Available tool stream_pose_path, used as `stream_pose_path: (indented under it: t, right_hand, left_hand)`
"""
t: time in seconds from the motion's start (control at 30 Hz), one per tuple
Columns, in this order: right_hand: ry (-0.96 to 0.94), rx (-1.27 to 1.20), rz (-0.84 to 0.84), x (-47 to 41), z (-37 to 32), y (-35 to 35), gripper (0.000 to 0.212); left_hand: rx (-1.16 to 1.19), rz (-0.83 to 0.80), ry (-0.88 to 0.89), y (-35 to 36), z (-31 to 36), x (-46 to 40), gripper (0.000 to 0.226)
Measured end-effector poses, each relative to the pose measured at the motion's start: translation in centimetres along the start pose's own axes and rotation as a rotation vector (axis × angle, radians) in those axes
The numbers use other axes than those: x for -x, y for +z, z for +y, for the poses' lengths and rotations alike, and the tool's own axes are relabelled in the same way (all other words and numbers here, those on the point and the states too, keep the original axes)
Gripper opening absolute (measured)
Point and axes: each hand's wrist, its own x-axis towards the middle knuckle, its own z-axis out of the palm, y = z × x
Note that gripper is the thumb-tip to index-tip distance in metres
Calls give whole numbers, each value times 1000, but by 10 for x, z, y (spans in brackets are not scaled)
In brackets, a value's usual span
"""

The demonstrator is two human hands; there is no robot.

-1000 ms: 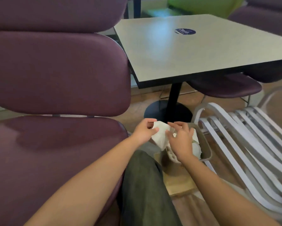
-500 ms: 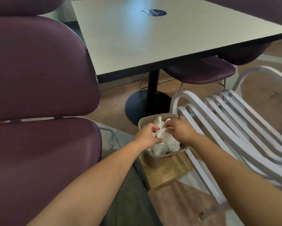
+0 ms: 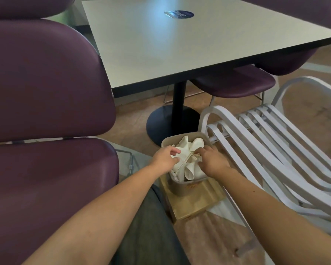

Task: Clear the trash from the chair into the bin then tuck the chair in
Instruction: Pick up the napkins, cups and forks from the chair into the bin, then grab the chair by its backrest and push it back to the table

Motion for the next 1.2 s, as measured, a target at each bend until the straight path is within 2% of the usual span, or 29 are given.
stream_pose_path:
  t: [0.27,0.53,0.8,1.2]
  right_hand:
    - [-59,-84,32,1,-46,-25,45]
    - [-297,-60,-1,4,-140,-50,54]
    - [-505,-27,7,12,-246,-94,59]
    - [-705,61,181,16,-390,-197,63]
  left_hand:
    - [-66,108,27,-50,-5,18,27]
    - [-368,233,-70,-149,-38,67,48]
    - [-452,408,-118,-241,-54,132,52]
    - [-566,660,-158,-396,-40,192,53]
